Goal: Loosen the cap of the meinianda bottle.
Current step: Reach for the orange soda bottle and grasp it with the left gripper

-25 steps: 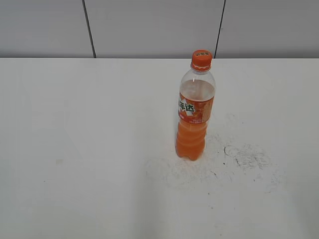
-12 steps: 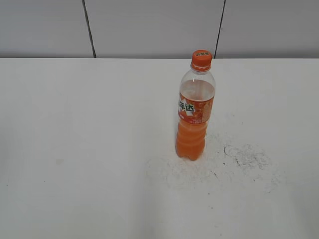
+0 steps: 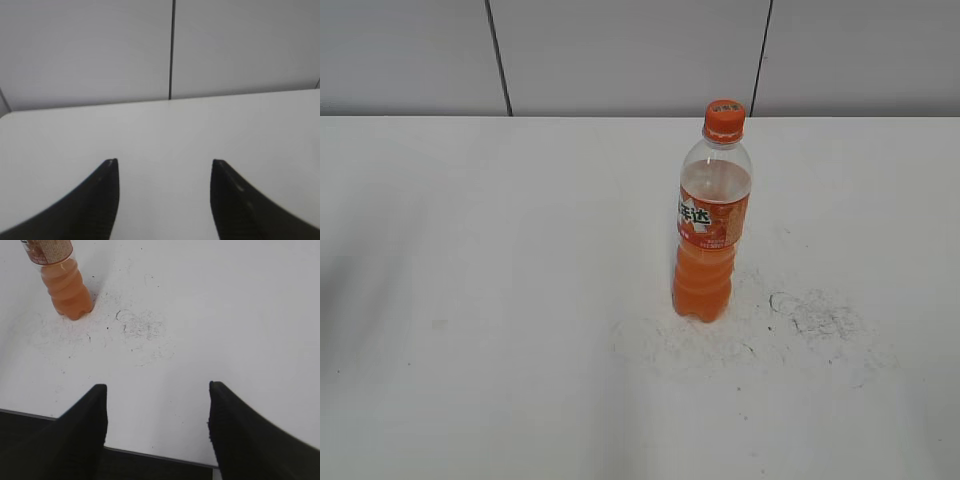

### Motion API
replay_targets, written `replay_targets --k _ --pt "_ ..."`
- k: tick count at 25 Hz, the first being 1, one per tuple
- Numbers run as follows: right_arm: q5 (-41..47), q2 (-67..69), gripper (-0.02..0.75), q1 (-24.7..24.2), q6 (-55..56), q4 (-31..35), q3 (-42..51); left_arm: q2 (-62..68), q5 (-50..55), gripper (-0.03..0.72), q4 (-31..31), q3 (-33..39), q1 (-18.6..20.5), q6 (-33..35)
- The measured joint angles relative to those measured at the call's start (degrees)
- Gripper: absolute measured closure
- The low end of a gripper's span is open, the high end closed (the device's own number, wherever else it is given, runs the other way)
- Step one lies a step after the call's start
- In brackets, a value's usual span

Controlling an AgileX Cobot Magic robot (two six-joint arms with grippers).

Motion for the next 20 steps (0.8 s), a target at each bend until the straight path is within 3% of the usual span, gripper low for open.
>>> replay_targets --k 6,11,17,20 --pt "0.0 0.0 0.267 0.0 0.0 0.0 0.0 15.0 -21.3 0.232 3.5 0.0 -4.9 0.3" --pt "0.0 0.0 0.267 0.0 0.0 0.0 0.0 27.5 -31.0 0.232 4.6 0.0 -6.3 -3.5" --pt "0.0 0.0 0.267 0.0 0.0 0.0 0.0 39.1 -39.1 0.232 14.9 0.0 -6.9 -13.3" --pt "0.0 0.0 0.267 0.0 0.0 0.0 0.0 44.0 -44.0 0.232 20.8 0.0 -6.9 -15.1"
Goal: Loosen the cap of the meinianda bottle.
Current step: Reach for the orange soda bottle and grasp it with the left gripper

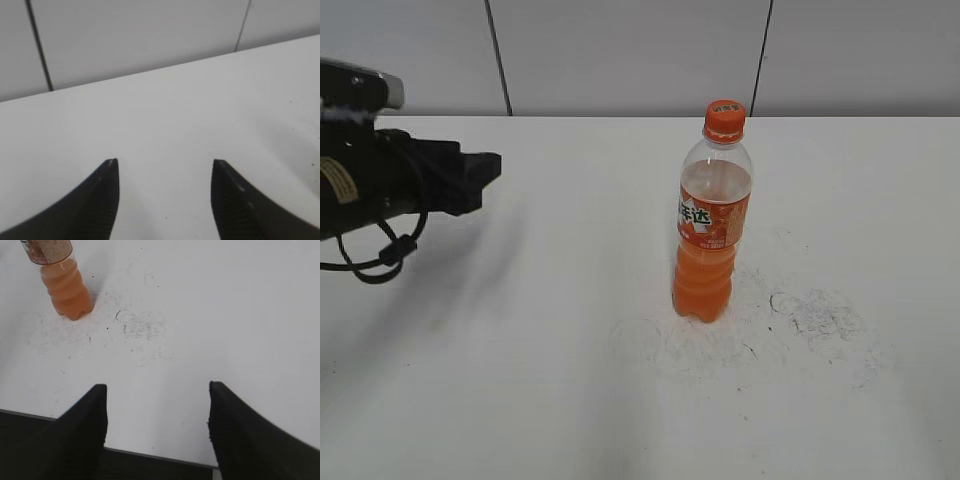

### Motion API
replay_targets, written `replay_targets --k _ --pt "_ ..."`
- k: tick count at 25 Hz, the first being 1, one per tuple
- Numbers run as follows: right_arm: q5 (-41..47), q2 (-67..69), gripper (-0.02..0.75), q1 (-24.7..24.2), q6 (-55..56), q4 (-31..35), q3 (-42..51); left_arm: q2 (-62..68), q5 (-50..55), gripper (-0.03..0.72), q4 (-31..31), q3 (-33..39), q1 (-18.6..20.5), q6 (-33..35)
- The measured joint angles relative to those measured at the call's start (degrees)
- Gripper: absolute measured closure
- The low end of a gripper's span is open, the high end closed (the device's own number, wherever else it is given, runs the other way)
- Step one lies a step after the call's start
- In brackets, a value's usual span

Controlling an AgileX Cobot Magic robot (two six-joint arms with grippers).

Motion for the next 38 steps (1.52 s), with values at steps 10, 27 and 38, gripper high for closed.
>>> replay_targets --k 10,27,38 --pt "0.0 0.0 0.267 0.0 0.0 0.0 0.0 14.2 -4.9 0.232 15.9 -8.9 0.0 -6.1" --pt "0.0 0.0 0.267 0.0 0.0 0.0 0.0 30.7 -22.2 0.246 56.9 -29.2 0.4 -29.6" --pt "0.0 0.0 0.267 0.0 0.0 0.0 0.0 30.8 -28.9 0.149 61.7 -29.2 -1.3 -31.4"
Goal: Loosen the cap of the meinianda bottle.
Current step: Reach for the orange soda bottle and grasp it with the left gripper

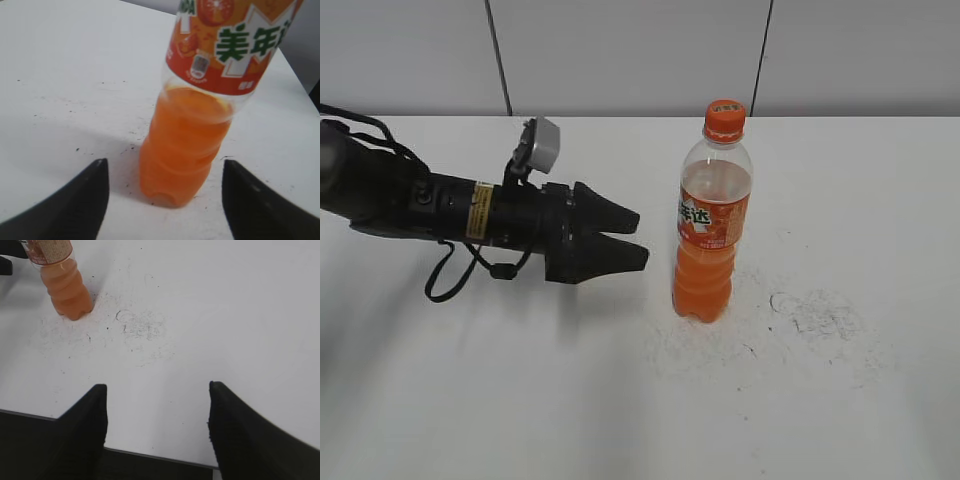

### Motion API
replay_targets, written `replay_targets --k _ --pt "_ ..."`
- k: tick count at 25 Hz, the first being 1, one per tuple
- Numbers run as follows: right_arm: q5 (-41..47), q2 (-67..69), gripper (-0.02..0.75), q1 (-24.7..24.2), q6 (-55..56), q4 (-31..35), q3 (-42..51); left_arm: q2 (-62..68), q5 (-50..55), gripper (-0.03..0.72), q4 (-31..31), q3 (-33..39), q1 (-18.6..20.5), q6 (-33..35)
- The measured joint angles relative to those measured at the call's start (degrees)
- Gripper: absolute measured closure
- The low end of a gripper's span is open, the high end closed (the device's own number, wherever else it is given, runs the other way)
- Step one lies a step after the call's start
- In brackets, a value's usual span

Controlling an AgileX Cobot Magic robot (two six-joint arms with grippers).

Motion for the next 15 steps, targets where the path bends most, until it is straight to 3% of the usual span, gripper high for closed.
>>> replay_targets --k 3,8,15 --pt "0.0 0.0 0.267 0.0 0.0 0.0 0.0 0.5 0.0 0.043 -1.4 0.0 -2.3 -0.1" --pt "0.0 0.0 0.267 0.0 0.0 0.0 0.0 2.2 0.4 0.024 -2.7 -0.1 -4.7 0.3" --pt "0.0 0.0 0.267 0.0 0.0 0.0 0.0 2.6 0.1 0.022 -4.2 -0.8 -4.8 1.7"
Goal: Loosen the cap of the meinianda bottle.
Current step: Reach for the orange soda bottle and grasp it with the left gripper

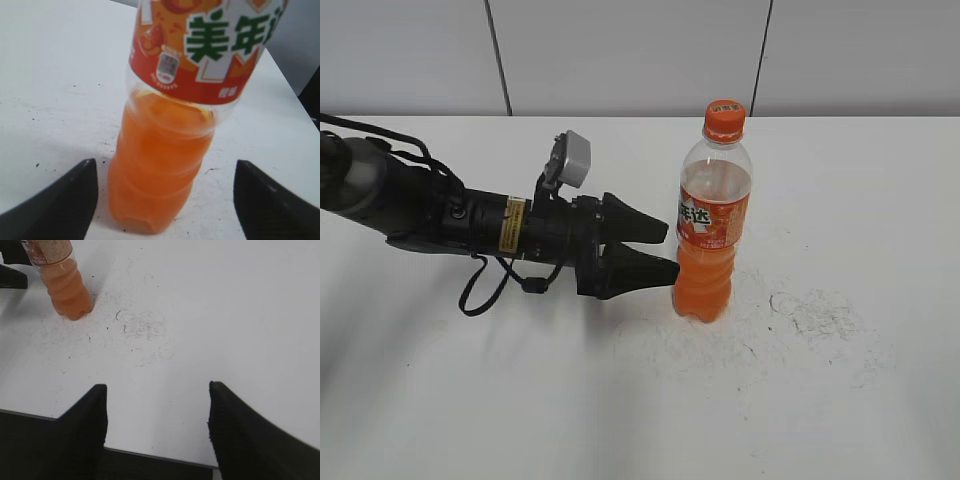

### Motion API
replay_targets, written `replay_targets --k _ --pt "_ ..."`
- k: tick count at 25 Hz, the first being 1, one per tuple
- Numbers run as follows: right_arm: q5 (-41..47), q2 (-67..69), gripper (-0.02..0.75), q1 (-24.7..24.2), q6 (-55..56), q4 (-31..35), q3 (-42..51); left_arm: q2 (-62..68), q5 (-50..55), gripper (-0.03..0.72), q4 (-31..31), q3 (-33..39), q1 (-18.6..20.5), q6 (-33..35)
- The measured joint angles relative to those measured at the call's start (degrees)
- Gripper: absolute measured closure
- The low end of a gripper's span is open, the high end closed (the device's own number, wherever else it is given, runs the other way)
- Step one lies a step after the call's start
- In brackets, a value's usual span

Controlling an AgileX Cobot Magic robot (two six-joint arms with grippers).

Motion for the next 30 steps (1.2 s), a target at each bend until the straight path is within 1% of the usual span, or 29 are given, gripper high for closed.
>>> replay_targets --k 5,12,22,30 --pt "0.0 0.0 0.267 0.0 0.0 0.0 0.0 4.5 -2.7 0.023 -0.7 -4.0 -0.4 -0.7" --pt "0.0 0.0 0.267 0.0 0.0 0.0 0.0 7.4 -3.2 0.023 0.6 -8.2 -2.6 -0.9" --pt "0.0 0.0 0.267 0.0 0.0 0.0 0.0 9.0 -2.6 0.024 0.3 -10.9 -4.9 -0.9" --pt "0.0 0.0 0.267 0.0 0.0 0.0 0.0 12.4 -2.2 0.034 -0.4 -14.8 -6.6 -0.9"
